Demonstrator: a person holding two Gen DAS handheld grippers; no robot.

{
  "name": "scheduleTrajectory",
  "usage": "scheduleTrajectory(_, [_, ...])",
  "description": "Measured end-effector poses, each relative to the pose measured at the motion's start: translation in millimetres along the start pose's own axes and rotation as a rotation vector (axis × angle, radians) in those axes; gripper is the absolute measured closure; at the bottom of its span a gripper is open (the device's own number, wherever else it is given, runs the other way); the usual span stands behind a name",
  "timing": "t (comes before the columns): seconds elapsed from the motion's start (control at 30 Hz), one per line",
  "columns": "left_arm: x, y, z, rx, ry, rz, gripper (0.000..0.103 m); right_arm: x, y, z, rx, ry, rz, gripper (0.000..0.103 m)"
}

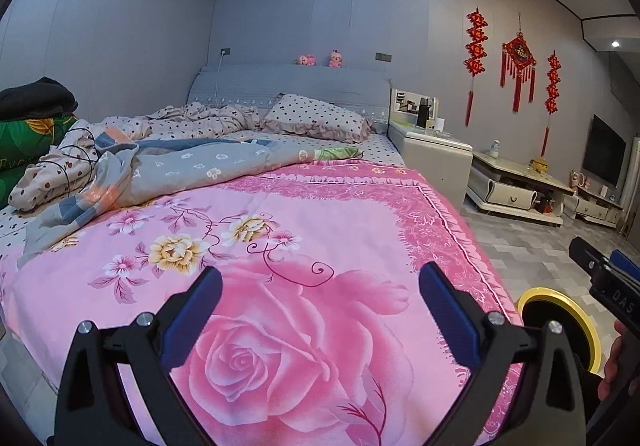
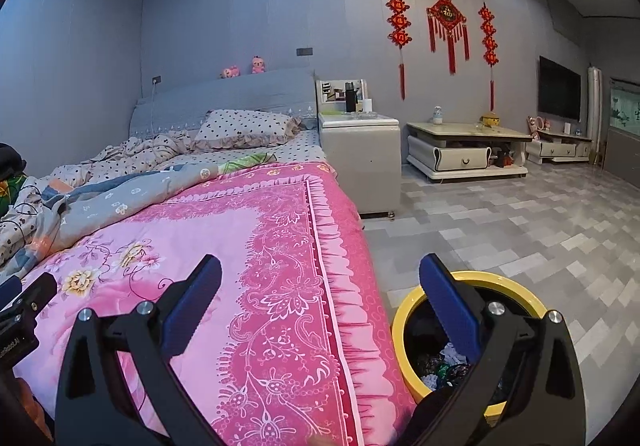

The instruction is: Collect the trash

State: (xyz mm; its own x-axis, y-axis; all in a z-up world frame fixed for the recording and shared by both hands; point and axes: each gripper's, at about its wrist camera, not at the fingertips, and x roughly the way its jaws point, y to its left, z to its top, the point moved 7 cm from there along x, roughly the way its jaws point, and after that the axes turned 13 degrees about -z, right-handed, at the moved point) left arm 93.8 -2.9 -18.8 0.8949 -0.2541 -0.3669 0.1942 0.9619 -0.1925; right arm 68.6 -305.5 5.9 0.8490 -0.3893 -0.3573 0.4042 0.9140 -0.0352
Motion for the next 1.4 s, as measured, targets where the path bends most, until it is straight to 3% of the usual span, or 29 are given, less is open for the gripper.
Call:
scheduleTrajectory(0.27, [-12.3,-16.4,1.3,0.024,-0.019,-0.033,0.008,1.1,-17.6,-10.9,0.05,0.02,-0.053,0.008])
scheduleTrajectory(0.7, [-18.3,-18.7,7.5,0.011,-0.045,-0.047,0.008,-3.7,-5.7,-15.6,0.007,-0.013,-0.045,0.008])
scheduleTrajectory(1.4, [-13.0,-20.4,3.4,-0.003,-0.028,-0.063,0.008,15.0,-3.0,-25.8,-0.001,0.046,-0.049,0.008])
